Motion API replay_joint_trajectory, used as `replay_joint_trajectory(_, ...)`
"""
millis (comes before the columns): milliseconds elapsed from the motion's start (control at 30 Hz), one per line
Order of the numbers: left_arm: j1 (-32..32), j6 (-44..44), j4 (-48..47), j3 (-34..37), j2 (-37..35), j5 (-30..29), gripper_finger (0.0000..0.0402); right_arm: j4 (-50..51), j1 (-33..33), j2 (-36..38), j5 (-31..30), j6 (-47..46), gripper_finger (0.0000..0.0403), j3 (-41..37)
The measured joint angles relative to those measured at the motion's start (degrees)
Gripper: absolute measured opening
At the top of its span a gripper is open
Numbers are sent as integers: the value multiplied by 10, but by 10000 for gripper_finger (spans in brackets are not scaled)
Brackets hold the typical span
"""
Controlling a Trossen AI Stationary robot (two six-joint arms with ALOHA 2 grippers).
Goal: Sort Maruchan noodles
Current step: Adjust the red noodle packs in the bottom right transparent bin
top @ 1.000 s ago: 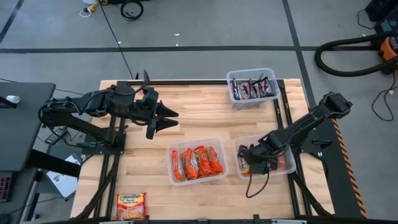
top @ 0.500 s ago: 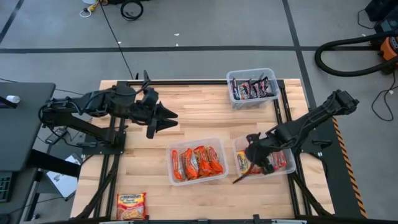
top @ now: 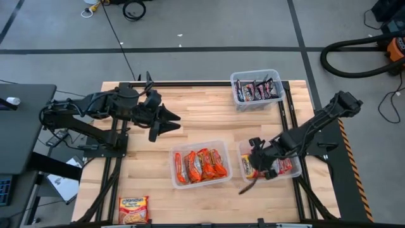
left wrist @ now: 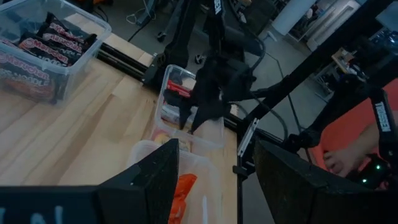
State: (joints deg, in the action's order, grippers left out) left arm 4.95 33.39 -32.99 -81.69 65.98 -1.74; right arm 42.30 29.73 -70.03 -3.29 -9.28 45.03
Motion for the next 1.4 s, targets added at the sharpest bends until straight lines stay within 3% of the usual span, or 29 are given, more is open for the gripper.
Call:
replay_joint_trajectory(300,0,-15,-2,0,0,1,211,25,47,23,15,398,152,16)
replay_joint_trajectory(367,0,-15,-2,0,0,1,211,10,39,8,14,436,148,5)
replay_joint_trajectory(567,0,-11,-1,0,0,1,211,-37,0,-55,21,377,135,-20)
replay_joint_trajectory(767,0,-15,-1,0,0,1,211,-21,-11,-108,73,347,120,-27)
replay_joint_trajectory(967,0,-37,-2,0,0,-19,211,-20,-11,-138,71,362,69,-26)
replay_joint_trajectory(1100,0,-46,-1,0,0,-32,211,-27,-10,-116,58,363,11,-30)
replay_joint_trajectory(1400,0,-56,5,0,0,-36,211,30,4,17,34,289,4,6)
